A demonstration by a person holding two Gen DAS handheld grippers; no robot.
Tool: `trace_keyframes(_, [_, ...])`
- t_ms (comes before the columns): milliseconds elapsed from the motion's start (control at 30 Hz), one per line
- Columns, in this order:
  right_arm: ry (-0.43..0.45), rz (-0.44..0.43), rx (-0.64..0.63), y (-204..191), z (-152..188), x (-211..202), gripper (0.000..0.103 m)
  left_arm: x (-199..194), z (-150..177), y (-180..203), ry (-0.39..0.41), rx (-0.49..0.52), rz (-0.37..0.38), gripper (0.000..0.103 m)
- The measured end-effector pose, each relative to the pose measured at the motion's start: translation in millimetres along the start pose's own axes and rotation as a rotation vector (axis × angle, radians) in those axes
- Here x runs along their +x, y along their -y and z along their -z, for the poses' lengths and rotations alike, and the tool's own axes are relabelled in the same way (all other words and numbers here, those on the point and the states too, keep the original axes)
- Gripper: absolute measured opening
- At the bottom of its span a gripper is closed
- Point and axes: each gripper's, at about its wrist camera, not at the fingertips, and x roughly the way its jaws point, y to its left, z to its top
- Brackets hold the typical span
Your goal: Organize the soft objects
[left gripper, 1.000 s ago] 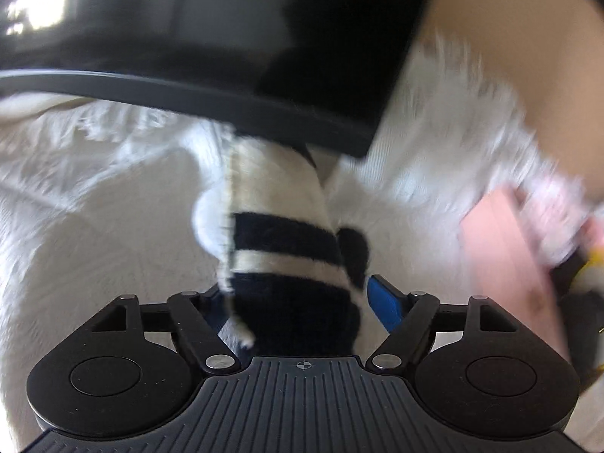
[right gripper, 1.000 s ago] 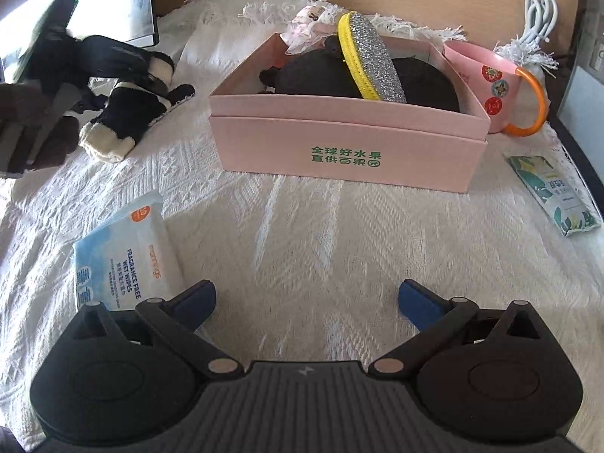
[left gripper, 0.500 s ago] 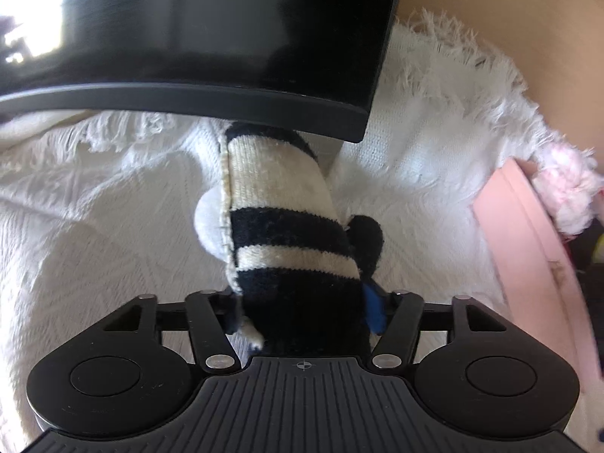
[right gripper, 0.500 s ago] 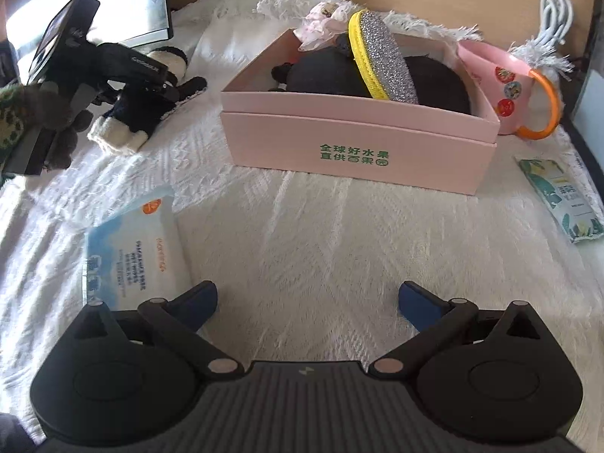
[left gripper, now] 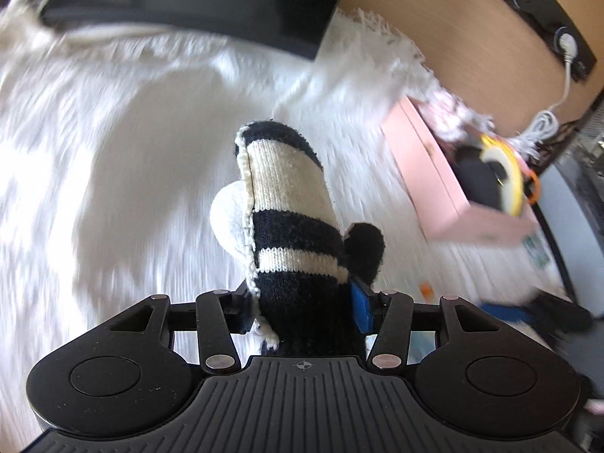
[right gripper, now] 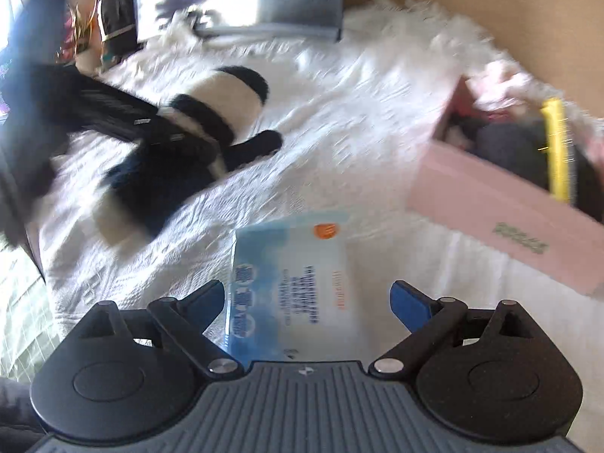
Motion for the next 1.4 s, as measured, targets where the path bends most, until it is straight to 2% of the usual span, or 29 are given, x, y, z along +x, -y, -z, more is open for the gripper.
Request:
trace_keyframes(67, [-0.027,-0.013,-0.018,-2,0,14,0.097,-10,15,0,-0.023,-0.028,0.017,0.054])
trace_keyframes(200, [-0.011,0.022,-0.067,-7,-3,27,0.096,-21,38,1,-0.056,-0.052,0.014,0.054])
trace_keyframes(233, [-0.013,0.021,-0.061,-7,-4,27,0.093,-23,43,1,-0.063,-0.055,0.013,0.054])
trace_keyframes(300, [-0.007,0.011,-0.1,-13,-6,26,0.077,-28,51,4,-0.069,-0.043,0.013,0.054])
trace_keyframes(367, [-0.022,0.021,-0.122,-19,-6,19,0.076,-29,54,5,-0.081,-0.045,0.012,0.054])
trace_keyframes(467, [-0.044,0.012,-0.084,-15,-3,5,0.076,-27,54,11,-0.098,-0.021,0.027,0.054])
trace_keyframes(633, [-0.002,0.051,0.018,10,9,-42,0.076,-17,44,32,-0.126,0.032,0.095,0.054])
trace_keyframes(733, [0.04,0.127,0.081,31,18,-76,0.076,-11,27,53,-0.122,0.078,0.151,0.054])
trace_keyframes(833, [0.073,0.215,0.143,48,29,-103,0.076,-4,0,80,-0.085,0.131,0.194,0.054])
trace_keyframes(967, [0.116,0.313,0.221,61,51,-126,0.076,6,-37,113,-0.035,0.143,0.264,0.054])
trace_keyframes(1200, [0.14,0.362,0.337,76,76,-136,0.076,39,-116,188,0.068,0.194,0.352,0.054])
trace_keyframes(1267, [0.147,0.358,0.36,81,79,-136,0.076,61,-140,207,0.067,0.186,0.366,0.056])
trace_keyframes(1333, [0.155,0.354,0.371,85,85,-139,0.076,93,-157,221,0.039,0.173,0.345,0.057])
trace_keyframes(1400, [0.161,0.353,0.371,89,86,-138,0.076,124,-164,230,0.027,0.186,0.238,0.054])
